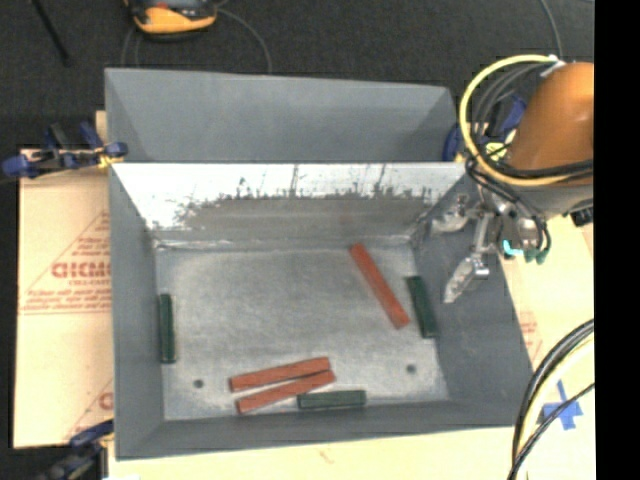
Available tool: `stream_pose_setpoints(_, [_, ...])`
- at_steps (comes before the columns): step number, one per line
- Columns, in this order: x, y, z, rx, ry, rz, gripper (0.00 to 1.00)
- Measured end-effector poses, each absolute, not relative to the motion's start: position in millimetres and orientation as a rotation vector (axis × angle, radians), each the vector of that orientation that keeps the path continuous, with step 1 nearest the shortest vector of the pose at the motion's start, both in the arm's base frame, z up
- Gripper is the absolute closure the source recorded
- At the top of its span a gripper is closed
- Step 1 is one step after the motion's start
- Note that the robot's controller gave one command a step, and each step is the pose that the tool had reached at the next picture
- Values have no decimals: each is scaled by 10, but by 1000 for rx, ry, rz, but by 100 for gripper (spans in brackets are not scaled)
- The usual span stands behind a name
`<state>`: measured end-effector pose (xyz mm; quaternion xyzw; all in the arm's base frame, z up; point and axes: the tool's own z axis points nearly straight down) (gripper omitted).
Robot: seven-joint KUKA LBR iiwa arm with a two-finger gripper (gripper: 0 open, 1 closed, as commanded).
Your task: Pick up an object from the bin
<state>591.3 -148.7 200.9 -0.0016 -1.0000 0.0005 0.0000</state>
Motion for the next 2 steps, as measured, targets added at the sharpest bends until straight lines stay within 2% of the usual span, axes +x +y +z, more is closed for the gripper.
stream_pose_setpoints(1, [5767,-1410,1865,200,-3146,7,0])
stream_pose_setpoints(2, [5802,-1318,1147,474,-3114,6,0])
